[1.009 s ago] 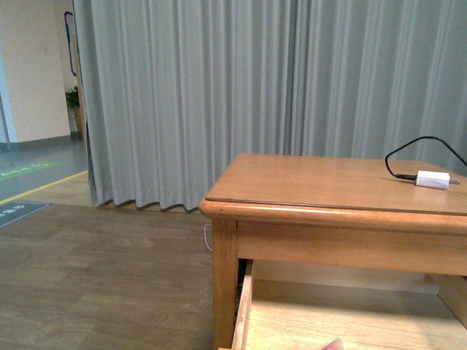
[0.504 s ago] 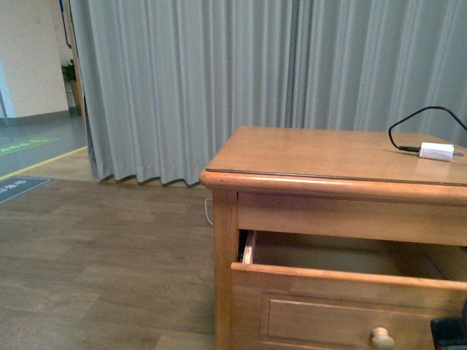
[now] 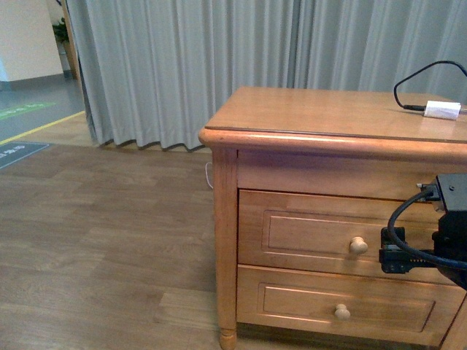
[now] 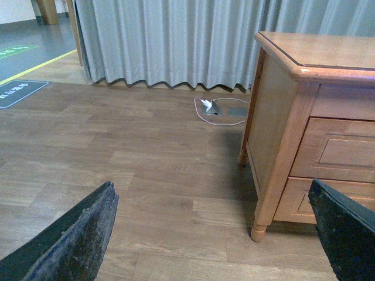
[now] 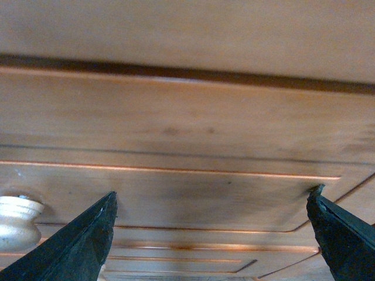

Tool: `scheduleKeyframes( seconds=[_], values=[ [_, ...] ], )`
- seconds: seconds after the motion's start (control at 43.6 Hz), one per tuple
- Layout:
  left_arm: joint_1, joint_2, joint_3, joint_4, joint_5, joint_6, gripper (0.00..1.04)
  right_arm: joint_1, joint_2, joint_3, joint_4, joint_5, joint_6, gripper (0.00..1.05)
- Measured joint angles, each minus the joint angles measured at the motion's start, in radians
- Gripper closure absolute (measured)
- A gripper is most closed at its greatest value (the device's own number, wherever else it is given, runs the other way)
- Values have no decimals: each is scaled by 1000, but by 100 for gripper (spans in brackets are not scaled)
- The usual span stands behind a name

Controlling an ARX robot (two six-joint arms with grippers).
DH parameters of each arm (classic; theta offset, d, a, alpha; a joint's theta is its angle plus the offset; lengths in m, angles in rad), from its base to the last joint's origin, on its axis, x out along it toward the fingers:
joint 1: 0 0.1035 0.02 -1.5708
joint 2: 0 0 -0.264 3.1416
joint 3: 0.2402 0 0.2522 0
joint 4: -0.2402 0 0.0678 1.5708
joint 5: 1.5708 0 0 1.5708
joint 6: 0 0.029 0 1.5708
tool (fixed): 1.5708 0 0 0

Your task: Place pink marker in drawer with both arms

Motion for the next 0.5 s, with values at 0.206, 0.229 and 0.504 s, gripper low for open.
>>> scheduleKeyframes(
  seconds=[0.206,0.229,0.504],
  values=[
    [0,0,0,0,0,0,6,3,25,22,6,-3,10,8],
    [0,0,0,0,0,0,6,3,22,18,11,-5,12,8],
    [0,0,0,0,0,0,6,13,-133,-83,30,-10,34,8]
  ],
)
